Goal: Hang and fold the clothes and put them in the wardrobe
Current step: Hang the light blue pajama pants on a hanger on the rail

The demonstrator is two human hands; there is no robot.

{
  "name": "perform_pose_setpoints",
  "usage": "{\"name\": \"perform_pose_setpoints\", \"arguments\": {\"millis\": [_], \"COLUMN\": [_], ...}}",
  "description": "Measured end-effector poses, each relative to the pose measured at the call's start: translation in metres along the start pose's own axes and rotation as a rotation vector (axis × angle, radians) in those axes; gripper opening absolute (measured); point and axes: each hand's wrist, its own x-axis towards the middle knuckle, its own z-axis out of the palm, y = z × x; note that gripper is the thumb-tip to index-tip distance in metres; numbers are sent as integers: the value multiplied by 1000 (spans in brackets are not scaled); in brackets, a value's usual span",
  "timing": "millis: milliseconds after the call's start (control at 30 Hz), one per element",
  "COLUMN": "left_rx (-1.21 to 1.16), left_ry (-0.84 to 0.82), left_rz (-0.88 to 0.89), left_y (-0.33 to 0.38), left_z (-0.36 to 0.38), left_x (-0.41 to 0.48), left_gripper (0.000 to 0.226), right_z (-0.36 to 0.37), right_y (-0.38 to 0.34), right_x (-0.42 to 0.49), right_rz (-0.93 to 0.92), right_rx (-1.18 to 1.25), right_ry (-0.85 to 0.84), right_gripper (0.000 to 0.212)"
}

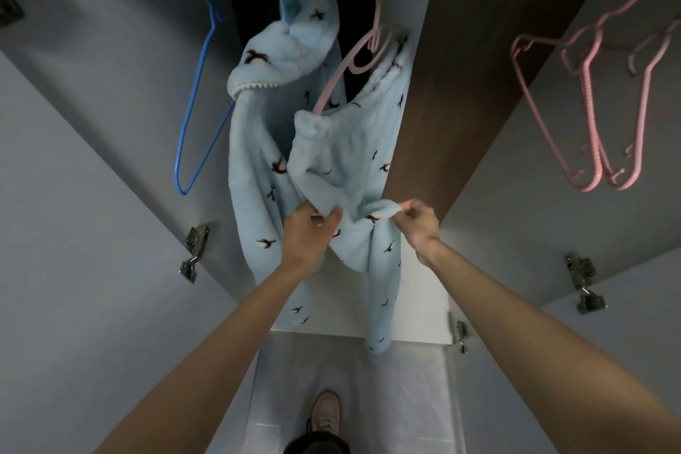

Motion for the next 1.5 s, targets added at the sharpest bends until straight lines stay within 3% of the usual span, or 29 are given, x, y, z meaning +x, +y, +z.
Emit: {"name": "perform_pose_setpoints", "arguments": {"millis": [133, 300, 367, 567, 667, 833, 1200, 1500], "left_rx": [-21, 19, 26, 116, 165, 173, 67, 182], "left_ry": [-9, -58, -97, -308, -324, -345, -342, -277], "left_rz": [19, 13, 0, -1, -28, -73, -131, -109], "left_y": [0, -5, -6, -9, -12, -20, -20, 5], "left_z": [1, 7, 12, 21, 22, 17, 9, -17], "left_x": [-3, -3, -4, -10, -15, -16, -25, -61], "left_gripper": [14, 20, 20, 27, 30, 34, 31, 38], "right_z": [-3, -3, 0, 17, 30, 42, 40, -10], "right_y": [-5, 13, 24, 35, 38, 48, 50, 7], "right_x": [3, 1, -2, -16, -26, -34, -42, -79], "right_rz": [-24, 41, 96, 368, 498, 563, 579, 390], "right_rx": [12, -83, -89, 284, 475, 580, 579, 216], "right_ry": [21, -18, -114, -385, -421, -415, -457, -531], "right_gripper": [24, 4, 19, 47, 48, 45, 45, 30]}}
